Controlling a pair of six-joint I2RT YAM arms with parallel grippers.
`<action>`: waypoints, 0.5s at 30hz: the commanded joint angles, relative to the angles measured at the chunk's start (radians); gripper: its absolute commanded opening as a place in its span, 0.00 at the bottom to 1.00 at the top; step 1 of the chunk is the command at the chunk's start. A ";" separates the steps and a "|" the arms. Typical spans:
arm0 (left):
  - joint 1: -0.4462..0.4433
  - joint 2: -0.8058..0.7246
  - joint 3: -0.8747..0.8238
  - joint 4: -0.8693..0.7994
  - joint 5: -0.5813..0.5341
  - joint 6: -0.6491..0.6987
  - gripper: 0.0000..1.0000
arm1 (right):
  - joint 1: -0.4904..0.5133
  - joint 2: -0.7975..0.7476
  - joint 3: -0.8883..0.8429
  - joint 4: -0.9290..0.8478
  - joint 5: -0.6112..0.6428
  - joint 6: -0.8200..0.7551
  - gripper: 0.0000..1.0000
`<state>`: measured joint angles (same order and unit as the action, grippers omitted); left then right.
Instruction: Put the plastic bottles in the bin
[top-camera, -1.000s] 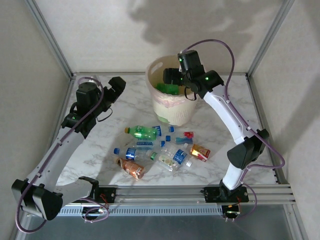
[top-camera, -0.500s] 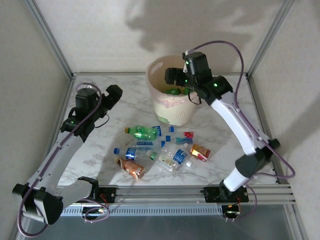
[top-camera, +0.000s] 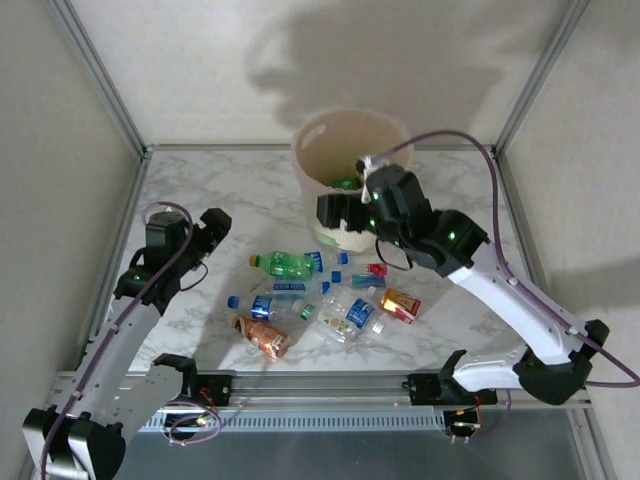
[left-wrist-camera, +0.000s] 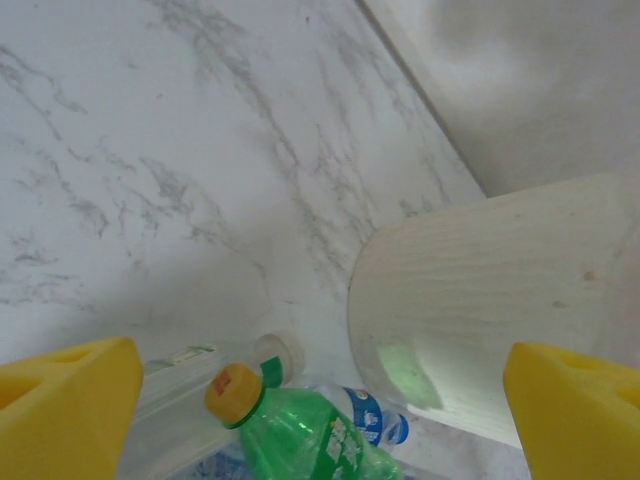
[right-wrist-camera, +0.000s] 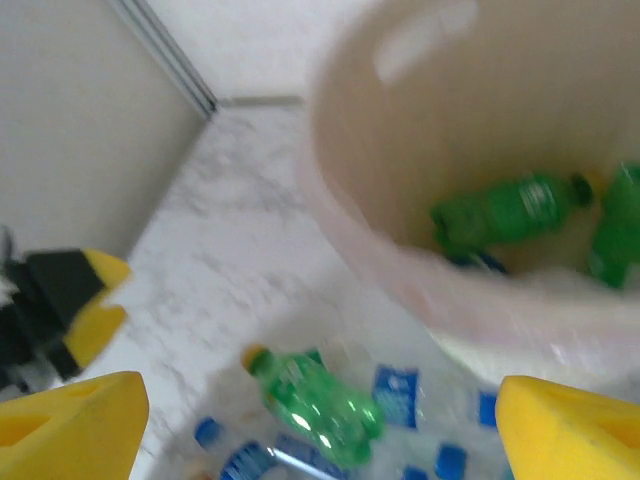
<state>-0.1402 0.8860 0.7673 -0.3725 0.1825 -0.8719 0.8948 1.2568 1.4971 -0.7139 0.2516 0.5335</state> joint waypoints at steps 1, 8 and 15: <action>0.007 0.009 -0.002 0.014 0.005 -0.015 0.93 | 0.007 -0.114 -0.134 -0.082 0.082 0.107 0.91; 0.007 0.089 0.055 0.068 0.038 -0.030 0.90 | 0.008 -0.257 -0.466 -0.074 -0.004 0.250 0.94; 0.002 0.138 0.024 0.093 0.037 -0.046 0.87 | 0.019 -0.255 -0.640 0.105 -0.146 0.270 0.85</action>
<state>-0.1402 1.0046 0.7834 -0.3058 0.2066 -0.8989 0.8963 0.9993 0.8772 -0.7265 0.1772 0.7742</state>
